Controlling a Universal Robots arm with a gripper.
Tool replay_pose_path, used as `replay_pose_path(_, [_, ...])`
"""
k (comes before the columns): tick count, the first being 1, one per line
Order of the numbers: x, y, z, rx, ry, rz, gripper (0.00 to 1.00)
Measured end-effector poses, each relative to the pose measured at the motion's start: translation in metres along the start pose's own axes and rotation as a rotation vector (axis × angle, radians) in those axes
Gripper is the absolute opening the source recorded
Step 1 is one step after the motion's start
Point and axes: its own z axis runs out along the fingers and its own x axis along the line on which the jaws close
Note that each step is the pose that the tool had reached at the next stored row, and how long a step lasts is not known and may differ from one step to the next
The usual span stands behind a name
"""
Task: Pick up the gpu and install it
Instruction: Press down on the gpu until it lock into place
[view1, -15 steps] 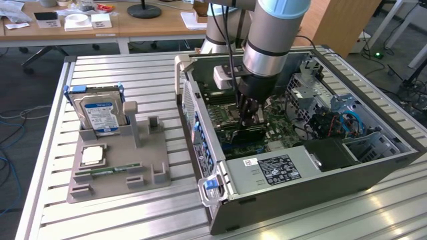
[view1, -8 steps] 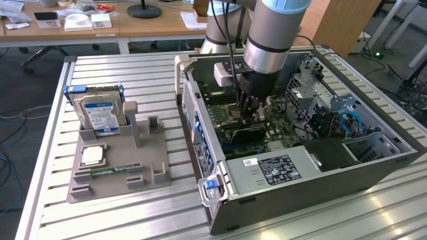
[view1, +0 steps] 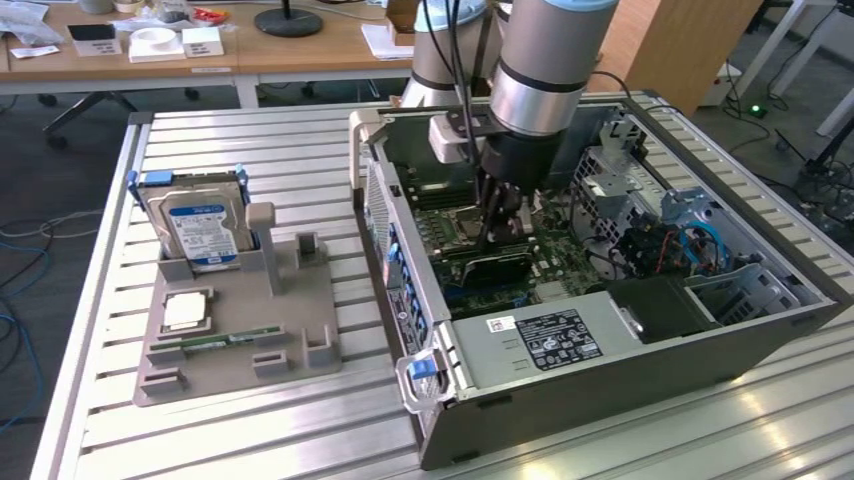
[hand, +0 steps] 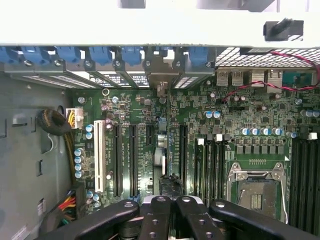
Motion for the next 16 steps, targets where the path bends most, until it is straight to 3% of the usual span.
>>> replay_pose_path(9, [0.0,0.0,-0.0044,-0.0003,0.0015,0.0,0.11])
replay_pose_path(16, [0.0,-0.0001,-0.0217,0.0,0.0036,0.0,0.11])
